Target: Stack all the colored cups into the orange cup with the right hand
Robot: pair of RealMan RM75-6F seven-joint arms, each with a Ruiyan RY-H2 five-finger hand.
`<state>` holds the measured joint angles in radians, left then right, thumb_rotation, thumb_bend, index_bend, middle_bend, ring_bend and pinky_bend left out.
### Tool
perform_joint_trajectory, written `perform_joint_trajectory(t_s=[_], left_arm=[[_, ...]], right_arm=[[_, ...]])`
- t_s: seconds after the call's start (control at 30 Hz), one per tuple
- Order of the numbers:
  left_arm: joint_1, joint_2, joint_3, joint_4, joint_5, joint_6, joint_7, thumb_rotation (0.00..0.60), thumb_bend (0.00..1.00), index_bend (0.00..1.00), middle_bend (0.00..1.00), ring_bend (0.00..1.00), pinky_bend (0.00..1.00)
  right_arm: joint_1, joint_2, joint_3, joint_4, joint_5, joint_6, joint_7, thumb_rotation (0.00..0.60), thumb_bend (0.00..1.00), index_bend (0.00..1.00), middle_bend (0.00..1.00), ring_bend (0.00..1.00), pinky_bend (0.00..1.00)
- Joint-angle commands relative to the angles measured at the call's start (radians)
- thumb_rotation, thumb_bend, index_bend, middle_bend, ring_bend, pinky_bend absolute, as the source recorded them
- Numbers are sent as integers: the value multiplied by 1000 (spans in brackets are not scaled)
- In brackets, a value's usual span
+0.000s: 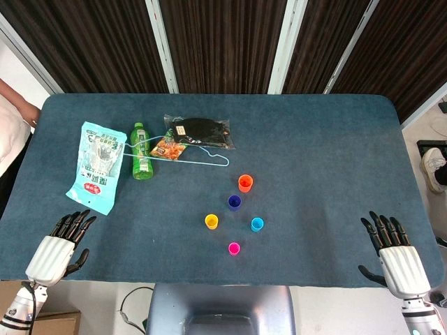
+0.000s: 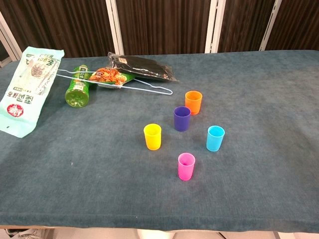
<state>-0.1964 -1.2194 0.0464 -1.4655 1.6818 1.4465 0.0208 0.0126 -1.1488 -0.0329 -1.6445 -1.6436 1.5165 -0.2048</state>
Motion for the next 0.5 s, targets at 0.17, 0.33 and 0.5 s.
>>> perform_joint_trajectory(t_s=[0.17, 0.33, 0.5], left_arm=[[-2, 0, -1, 1, -1, -1, -7, 600, 461, 0, 0, 0, 116], [-7, 1, -2, 3, -1, -6, -16, 600, 461, 0, 0, 0, 116], [-3, 3, 1, 3, 0, 1, -14, 600, 460, 0, 0, 0, 116]], right_arm=[[23, -20, 16, 22, -9, -10, 28, 600, 260, 0, 0, 0, 0], [146, -29, 101, -6, 2, -115, 54, 600, 260, 0, 0, 0, 0], [352, -63, 232, -66, 124, -361, -52, 600, 260, 114, 0, 0, 0]])
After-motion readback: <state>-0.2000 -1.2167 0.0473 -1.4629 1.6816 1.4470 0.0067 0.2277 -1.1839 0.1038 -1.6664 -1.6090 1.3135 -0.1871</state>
